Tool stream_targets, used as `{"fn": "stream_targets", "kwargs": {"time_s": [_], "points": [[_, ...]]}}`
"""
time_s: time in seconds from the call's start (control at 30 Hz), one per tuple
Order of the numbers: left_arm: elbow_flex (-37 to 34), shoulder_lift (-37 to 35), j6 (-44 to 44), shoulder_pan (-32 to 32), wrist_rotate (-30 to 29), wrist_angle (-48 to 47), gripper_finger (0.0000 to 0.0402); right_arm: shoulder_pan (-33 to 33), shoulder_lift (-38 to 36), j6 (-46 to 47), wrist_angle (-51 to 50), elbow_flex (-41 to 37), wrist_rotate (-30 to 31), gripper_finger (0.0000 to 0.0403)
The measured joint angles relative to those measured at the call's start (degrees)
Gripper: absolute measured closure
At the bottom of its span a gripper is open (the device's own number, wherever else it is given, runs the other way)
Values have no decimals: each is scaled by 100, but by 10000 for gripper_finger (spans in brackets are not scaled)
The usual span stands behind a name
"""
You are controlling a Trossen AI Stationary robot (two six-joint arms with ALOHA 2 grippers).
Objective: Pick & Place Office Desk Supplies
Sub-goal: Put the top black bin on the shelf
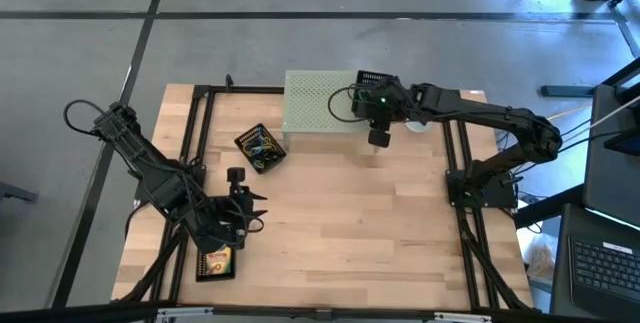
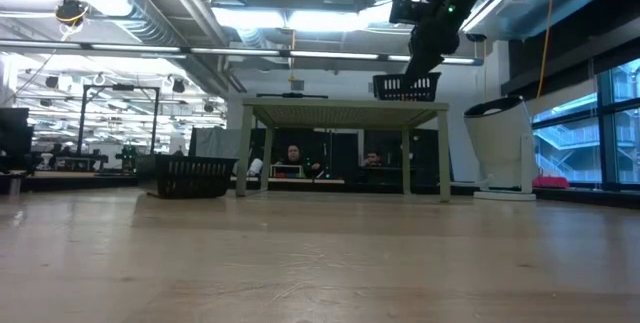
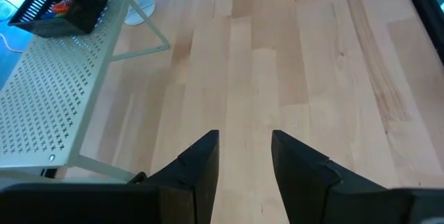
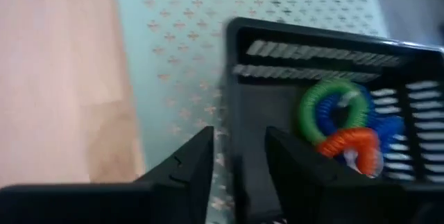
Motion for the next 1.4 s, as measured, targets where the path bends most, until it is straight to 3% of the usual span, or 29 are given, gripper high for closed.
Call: {"fn": "stream_targets", "kwargs": {"time_s": [0.2, 0.27, 0.33, 0.5, 0.73, 1.07, 1.2, 1.4], "points": [[0, 0, -83, 45, -183, 0, 275, 235, -120, -96, -138, 128, 1547, 224], [0, -1, -172, 156, -184, -12, 275, 352, -135, -115, -239, 339, 1794, 213], [0, 0, -280, 321, -107, -89, 275, 460, -136, -50, -313, 611, 1594, 205], [0, -2, -576, 757, 391, -442, 275, 686, -140, 85, -321, 1156, 407, 203], [-148, -4, -867, 1263, 461, -1027, 275, 1037, -140, 1149, -324, 1604, 216, 211], [-1384, 1, -1165, 2339, 1138, -1017, 237, 1660, -140, 1519, -330, 1655, 61, 211], [-1866, 1, -1136, 2854, 1420, -456, 209, 1850, -140, 1580, -327, 1655, 93, 211], [-2526, 1, -644, 3564, 2172, 1233, 192, 1992, -140, 1908, -326, 1655, 124, 211]]}}
